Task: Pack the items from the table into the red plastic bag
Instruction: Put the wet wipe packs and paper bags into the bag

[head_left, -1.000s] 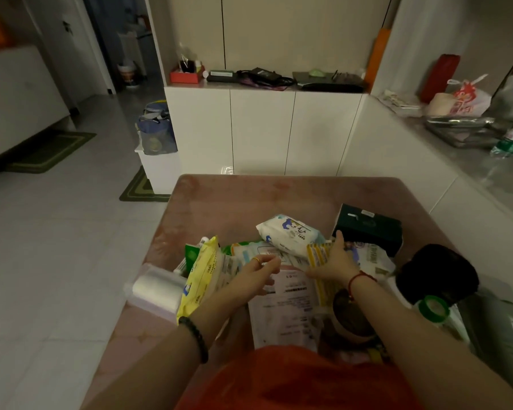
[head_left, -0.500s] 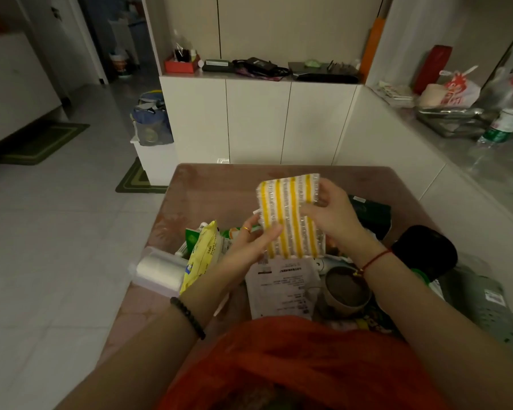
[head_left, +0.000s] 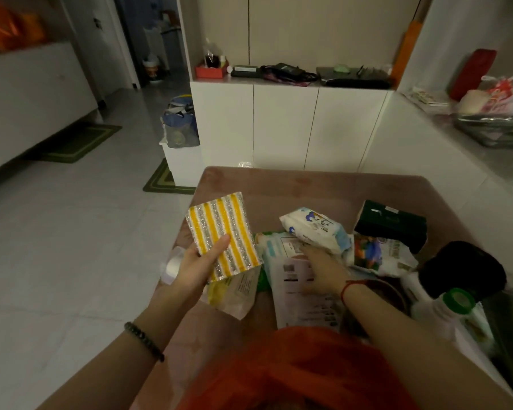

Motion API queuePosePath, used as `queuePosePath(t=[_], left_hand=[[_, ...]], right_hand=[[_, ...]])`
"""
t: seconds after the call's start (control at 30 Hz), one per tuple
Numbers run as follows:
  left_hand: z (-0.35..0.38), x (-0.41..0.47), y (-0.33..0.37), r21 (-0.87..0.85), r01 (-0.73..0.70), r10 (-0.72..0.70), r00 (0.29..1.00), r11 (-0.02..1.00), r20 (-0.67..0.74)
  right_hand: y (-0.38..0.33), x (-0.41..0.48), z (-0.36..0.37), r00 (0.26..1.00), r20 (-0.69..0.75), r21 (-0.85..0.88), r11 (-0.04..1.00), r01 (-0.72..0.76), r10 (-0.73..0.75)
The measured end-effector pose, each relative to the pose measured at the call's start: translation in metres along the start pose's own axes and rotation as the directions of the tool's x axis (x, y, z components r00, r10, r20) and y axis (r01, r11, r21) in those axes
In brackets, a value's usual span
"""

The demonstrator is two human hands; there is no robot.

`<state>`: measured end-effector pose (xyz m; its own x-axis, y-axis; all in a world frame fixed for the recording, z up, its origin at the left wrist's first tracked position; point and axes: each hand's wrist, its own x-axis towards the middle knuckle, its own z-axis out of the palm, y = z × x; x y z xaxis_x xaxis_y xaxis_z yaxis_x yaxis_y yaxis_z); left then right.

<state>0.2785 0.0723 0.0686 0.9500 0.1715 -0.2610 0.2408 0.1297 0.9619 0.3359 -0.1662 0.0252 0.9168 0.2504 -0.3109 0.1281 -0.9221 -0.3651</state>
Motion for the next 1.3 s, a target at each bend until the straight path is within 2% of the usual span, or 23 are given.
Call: queuePosePath(t=[0.1,0.17,0.3,0.47,0.53,0.6,0.67,0.7,0.73,0.8,0.83,0.9,0.97,1.03,1.07,1.13,1.17,1.23,1.27,1.3], left_hand=[[-0.008,0.004,-0.009,0.026,0.017,-0.017,1.000,1.000,-0.016],[-0.010,0.005,-0.013,0.035,0.010,-0.010,1.000,0.999,-0.021],[-0.011,0.005,-0.018,0.034,0.000,0.001,1.000,0.999,-0.030],[-0.003,-0.001,-0.015,0.073,-0.027,0.034,0.993,0.997,-0.110],[0.001,-0.004,-0.010,0.062,-0.033,0.042,0.988,0.998,-0.146],[0.004,-0.006,-0.005,0.020,-0.038,0.041,0.988,0.999,-0.146],[0.008,-0.010,-0.001,0.001,-0.047,0.047,0.991,0.999,-0.128],[0.010,-0.013,-0.001,-0.014,-0.050,0.048,0.993,0.999,-0.111],[0.013,-0.015,-0.001,-0.035,-0.044,0.041,0.996,0.998,-0.085],[0.023,-0.022,-0.001,-0.094,-0.017,0.017,1.000,0.995,0.004],[0.029,-0.026,0.000,-0.146,-0.004,0.013,0.998,0.989,0.056],[0.042,-0.029,0.002,-0.303,0.045,0.005,0.987,0.952,0.161],[0.051,-0.032,0.005,-0.399,0.076,0.024,0.970,0.914,0.240],[0.051,-0.034,0.001,-0.393,0.064,0.020,0.979,0.917,0.205],[0.049,-0.035,-0.002,-0.341,0.046,0.010,0.987,0.939,0.159],[0.040,-0.031,-0.011,-0.206,0.008,0.003,0.999,0.979,0.051],[0.035,-0.027,-0.014,-0.169,-0.004,0.002,1.000,0.986,-0.009],[0.024,-0.019,-0.014,-0.194,-0.003,-0.013,0.996,0.981,-0.084],[0.018,-0.015,-0.013,-0.218,-0.008,-0.015,0.995,0.976,-0.103],[0.013,-0.012,-0.011,-0.230,-0.013,-0.014,0.993,0.973,-0.116]], right_hand=[[0.007,0.015,0.008,1.000,0.021,-0.200,0.980,0.009,-0.005],[0.008,0.019,0.008,1.000,-0.002,-0.233,0.973,0.001,-0.001],[0.004,0.016,-0.008,0.996,-0.032,-0.049,0.995,0.087,-0.089],[-0.008,-0.020,-0.073,0.948,-0.184,0.098,0.955,0.280,-0.259],[-0.021,-0.043,-0.106,0.912,-0.328,0.176,0.933,0.315,-0.247],[-0.030,-0.062,-0.130,0.878,-0.456,0.368,0.868,0.334,-0.144],[-0.037,-0.074,-0.143,0.817,-0.574,0.572,0.742,0.349,0.058],[-0.039,-0.078,-0.145,0.780,-0.605,0.682,0.609,0.405,0.158],[-0.046,-0.082,-0.144,0.771,-0.585,0.784,0.417,0.460,0.250],[-0.058,-0.084,-0.126,0.827,-0.445,0.883,0.017,0.468,0.343],[-0.066,-0.082,-0.111,0.858,-0.362,0.904,-0.089,0.419,0.365],[-0.085,-0.077,-0.072,0.891,-0.214,0.938,-0.170,0.302,0.400],[-0.101,-0.071,-0.037,0.871,-0.107,0.960,-0.179,0.217,0.480],[-0.106,-0.066,-0.011,0.829,-0.082,0.975,-0.128,0.181,0.553],[-0.107,-0.064,-0.003,0.833,-0.075,0.987,-0.080,0.142,0.549],[-0.103,-0.061,0.004,0.892,-0.012,1.000,0.011,0.008,0.451],[-0.100,-0.058,0.002,0.927,0.041,0.998,0.021,-0.053,0.374],[-0.089,-0.050,-0.002,0.942,0.127,0.989,0.034,-0.145,0.311],[-0.080,-0.044,-0.002,0.923,0.114,0.986,0.075,-0.151,0.368],[-0.067,-0.036,0.001,0.890,0.023,0.961,0.236,-0.146,0.456]])
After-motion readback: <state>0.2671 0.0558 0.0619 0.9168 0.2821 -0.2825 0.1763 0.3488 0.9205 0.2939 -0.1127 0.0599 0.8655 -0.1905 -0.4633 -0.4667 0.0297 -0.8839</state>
